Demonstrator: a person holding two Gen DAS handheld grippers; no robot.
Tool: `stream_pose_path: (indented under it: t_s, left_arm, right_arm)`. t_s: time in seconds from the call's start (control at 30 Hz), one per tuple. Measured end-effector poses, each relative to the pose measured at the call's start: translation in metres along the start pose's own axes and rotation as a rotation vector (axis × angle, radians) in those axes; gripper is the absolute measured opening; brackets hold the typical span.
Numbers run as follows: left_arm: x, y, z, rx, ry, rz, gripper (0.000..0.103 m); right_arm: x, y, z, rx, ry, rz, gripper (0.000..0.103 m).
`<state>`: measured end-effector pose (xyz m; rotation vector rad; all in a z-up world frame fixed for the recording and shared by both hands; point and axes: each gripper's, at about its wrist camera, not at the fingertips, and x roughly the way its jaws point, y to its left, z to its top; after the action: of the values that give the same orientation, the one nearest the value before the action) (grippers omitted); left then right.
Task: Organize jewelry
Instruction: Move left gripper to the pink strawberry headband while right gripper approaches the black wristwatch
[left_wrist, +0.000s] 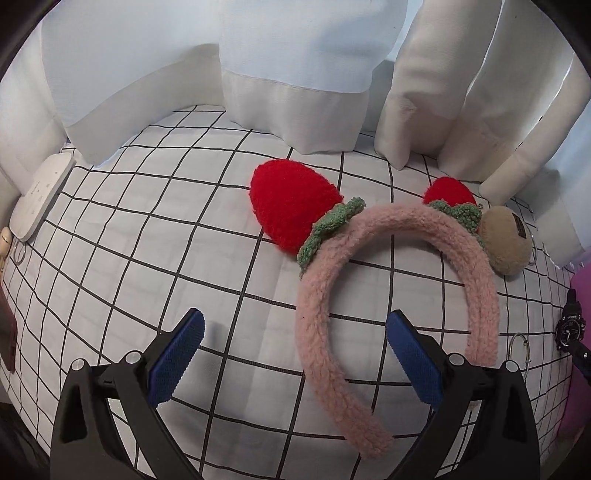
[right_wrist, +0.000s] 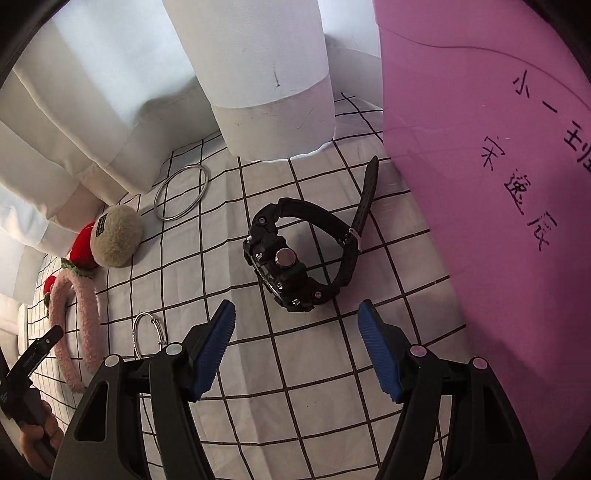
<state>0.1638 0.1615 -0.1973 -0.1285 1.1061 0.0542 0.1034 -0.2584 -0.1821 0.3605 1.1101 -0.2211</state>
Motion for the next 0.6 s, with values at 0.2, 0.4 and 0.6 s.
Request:
stream_pose_path:
  t_s: [0.2,0.4,0.6]
  left_arm:
    - [0.01,0.003,-0.002,0.006,0.015,0.005,0.097]
    - [0.016,0.003,0.0,0.035,0.011,0.023,0.097]
    - [0.026,-0.007,0.008,0.064,0.003,0.045,0.097]
  right_arm:
    - [0.015,0.001,0.008,-0.013,-0.003,-0.018,0.066]
    - [0.026,0.0,0.014,-0.023,0.009,-0.043,0.067]
    - [0.035,0.004,0.027,-0.04,-0.003,-0.065,0.071]
